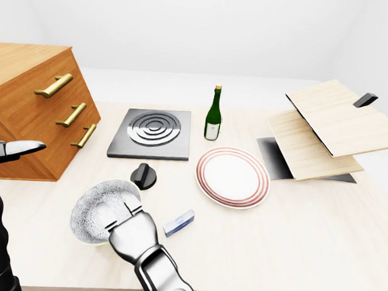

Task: Pick up the akita bowl and put it on the plate.

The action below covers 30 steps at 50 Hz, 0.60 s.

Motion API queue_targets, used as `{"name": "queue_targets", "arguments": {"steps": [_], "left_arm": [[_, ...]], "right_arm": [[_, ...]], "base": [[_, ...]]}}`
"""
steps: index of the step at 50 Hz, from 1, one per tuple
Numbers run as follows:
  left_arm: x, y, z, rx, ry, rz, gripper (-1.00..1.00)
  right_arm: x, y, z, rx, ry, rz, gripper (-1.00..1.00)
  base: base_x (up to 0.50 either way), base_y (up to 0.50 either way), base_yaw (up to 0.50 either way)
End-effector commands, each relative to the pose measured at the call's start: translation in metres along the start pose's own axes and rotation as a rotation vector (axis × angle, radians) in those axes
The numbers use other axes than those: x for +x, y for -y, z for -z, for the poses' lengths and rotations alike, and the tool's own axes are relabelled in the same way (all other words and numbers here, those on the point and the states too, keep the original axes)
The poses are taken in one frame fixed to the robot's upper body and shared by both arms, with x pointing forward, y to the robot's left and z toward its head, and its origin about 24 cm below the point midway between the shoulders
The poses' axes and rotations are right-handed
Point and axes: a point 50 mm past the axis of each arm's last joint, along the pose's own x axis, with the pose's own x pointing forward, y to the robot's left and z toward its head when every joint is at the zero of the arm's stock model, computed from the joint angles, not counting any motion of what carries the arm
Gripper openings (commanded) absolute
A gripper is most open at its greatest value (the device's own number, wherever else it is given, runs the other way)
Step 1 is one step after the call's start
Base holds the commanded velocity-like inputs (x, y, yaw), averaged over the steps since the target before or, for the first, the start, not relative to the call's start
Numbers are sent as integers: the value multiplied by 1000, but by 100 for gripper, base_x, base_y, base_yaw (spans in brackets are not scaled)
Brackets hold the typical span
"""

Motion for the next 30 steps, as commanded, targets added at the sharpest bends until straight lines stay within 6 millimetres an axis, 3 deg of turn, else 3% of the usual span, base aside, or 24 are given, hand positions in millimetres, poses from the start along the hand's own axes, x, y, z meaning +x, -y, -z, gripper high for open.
{"name": "queue_targets", "arguments": {"steps": [1,17,30], "left_arm": [[0,0,-2,-7,8,-1,100],[0,1,1,-9,-2,0,100],[1,1,-2,-19,9,-2,100]], "right_arm": [[5,-14,-2,21,12,-52,100],[11,-22,-11,60,17,-124,100],[18,-35,-4,91,-11,-168,100]], "base": [[0,0,0],[0,0,0],[0,0,0]]}}
